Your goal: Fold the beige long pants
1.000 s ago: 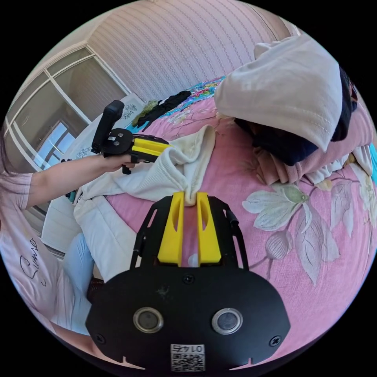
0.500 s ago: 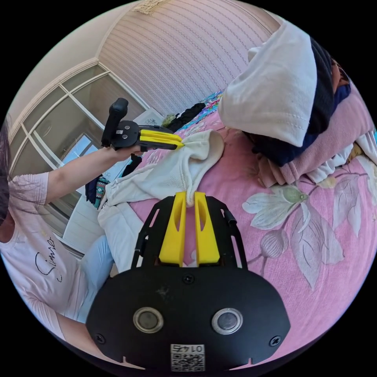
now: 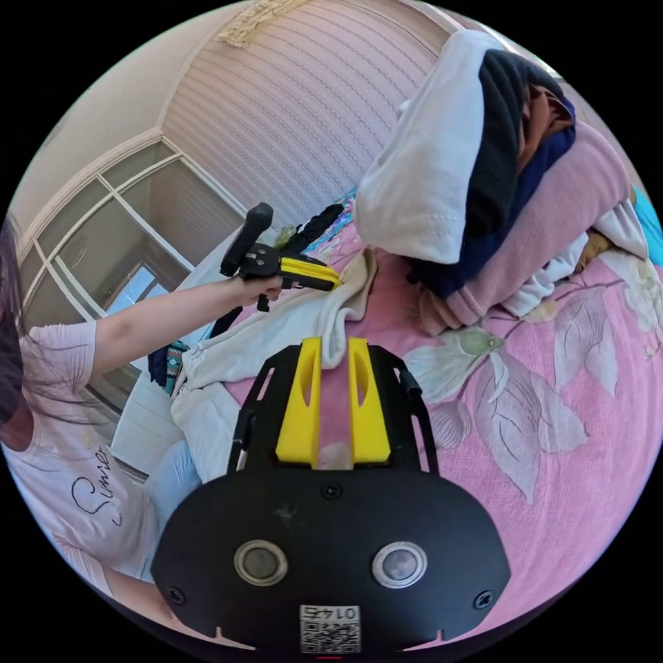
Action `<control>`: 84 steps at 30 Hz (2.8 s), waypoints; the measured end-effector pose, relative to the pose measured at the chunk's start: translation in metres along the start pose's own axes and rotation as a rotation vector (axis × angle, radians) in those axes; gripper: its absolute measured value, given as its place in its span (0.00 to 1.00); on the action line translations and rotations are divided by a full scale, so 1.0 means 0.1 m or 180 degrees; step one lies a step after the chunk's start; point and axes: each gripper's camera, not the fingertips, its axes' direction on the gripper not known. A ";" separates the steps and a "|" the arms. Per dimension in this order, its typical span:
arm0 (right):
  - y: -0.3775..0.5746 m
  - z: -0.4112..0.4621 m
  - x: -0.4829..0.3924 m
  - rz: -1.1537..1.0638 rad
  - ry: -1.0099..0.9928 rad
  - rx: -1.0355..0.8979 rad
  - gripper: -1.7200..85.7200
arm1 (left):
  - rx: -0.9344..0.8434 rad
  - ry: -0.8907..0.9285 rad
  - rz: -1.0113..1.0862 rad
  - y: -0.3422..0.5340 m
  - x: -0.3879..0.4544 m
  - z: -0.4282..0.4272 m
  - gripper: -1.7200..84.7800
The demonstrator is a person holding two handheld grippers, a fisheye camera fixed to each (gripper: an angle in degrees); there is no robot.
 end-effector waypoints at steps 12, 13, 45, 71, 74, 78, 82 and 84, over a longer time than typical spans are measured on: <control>-0.13 0.43 -0.03 -0.0124 0.0201 -0.0728 0.20 | 0.0128 0.0022 -0.0031 -0.20 0.05 0.11 0.07; -0.13 0.41 -0.01 -0.0106 0.0128 -0.0692 0.20 | 0.0122 0.0013 -0.0040 -0.20 0.04 0.09 0.06; -0.27 -0.02 -0.27 -0.0205 -0.0350 -0.0681 0.04 | 0.0345 0.0189 -0.0168 1.05 -0.51 -1.28 0.01; 0.85 -0.83 -1.61 0.0346 0.1025 -0.0830 0.15 | 0.0252 -0.0056 -0.4511 10.50 -0.18 -4.70 0.02; 1.37 -1.09 -1.79 0.0863 0.1166 -0.0841 0.22 | 0.0536 -0.0007 -0.5355 11.60 -0.11 -4.89 0.09; 1.78 -1.16 -2.02 0.1053 0.1436 -0.1017 0.30 | 0.0905 0.0046 -0.5716 12.45 -0.18 -5.05 0.13; 1.93 -1.09 -2.17 0.1177 0.1394 -0.1100 0.24 | 0.1233 0.0274 -0.5906 12.94 -0.35 -5.15 0.15; 1.98 -1.10 -2.20 0.1320 0.1515 -0.1005 0.23 | 0.1383 0.0348 -0.5954 13.19 -0.44 -5.21 0.16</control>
